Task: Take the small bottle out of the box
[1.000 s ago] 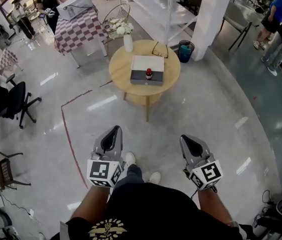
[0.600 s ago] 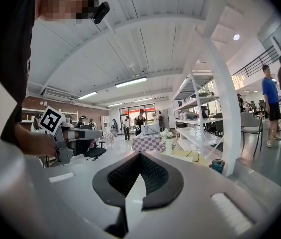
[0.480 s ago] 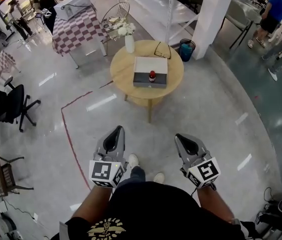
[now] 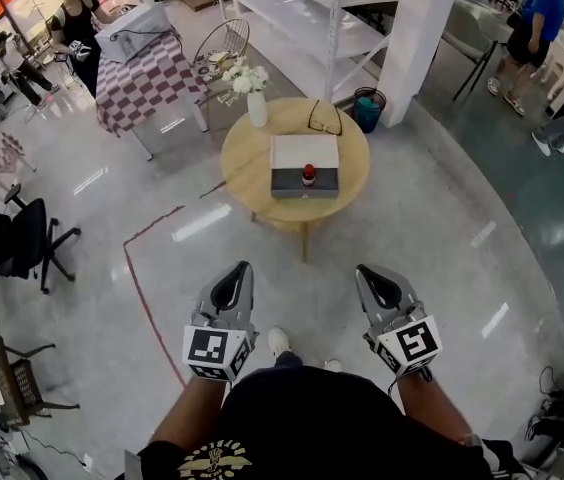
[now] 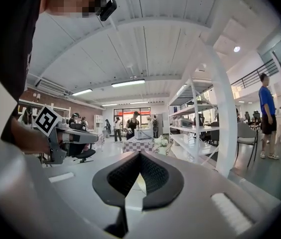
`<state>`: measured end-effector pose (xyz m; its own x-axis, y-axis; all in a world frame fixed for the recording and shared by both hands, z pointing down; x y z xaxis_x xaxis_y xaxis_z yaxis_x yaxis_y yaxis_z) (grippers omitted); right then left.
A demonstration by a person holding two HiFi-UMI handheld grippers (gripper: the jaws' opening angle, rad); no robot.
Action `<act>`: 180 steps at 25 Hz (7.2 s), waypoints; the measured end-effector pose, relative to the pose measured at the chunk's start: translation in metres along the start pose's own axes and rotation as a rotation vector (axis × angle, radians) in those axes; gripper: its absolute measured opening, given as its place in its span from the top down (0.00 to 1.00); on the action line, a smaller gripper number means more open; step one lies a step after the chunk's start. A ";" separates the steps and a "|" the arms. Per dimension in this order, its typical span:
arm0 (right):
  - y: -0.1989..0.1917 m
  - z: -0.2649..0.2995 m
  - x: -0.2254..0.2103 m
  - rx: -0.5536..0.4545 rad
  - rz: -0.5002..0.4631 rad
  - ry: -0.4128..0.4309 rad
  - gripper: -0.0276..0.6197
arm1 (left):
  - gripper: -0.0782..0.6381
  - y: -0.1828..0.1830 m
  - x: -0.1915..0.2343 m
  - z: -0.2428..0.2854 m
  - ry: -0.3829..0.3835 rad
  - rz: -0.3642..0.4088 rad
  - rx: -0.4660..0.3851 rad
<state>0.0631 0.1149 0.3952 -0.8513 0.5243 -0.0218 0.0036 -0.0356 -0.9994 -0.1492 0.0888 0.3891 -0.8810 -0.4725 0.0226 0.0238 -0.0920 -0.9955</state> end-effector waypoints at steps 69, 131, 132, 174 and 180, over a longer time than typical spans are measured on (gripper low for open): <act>0.015 0.180 -0.168 -0.022 0.070 -0.038 0.95 | 0.89 0.029 0.080 0.236 -0.019 0.018 0.005; -0.289 0.413 -0.196 0.621 -0.106 0.256 0.66 | 0.89 -0.171 0.194 0.414 -0.044 -0.103 0.442; -0.295 0.414 -0.197 0.632 -0.117 0.253 0.66 | 0.89 -0.171 0.196 0.415 -0.048 -0.101 0.443; -0.115 0.356 -0.207 0.582 -0.190 0.367 0.73 | 0.89 -0.022 0.139 0.354 0.019 -0.036 0.135; -0.056 0.334 -0.203 0.507 -0.242 0.426 0.73 | 0.89 0.000 0.109 0.338 -0.002 -0.056 0.089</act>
<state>0.0608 -0.2739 0.4656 -0.5172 0.8514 0.0868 -0.4932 -0.2136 -0.8433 -0.0853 -0.2586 0.4224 -0.8811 -0.4663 0.0786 0.0163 -0.1962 -0.9804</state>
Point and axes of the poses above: the fingertips, and each gripper's own axes: z forward along the fingers, x to its left, y out of its top, the point moved 2 cm from there along -z, backward along the fingers, and after that the axes turned 6 degrees about -x, right-handed, at the moved point
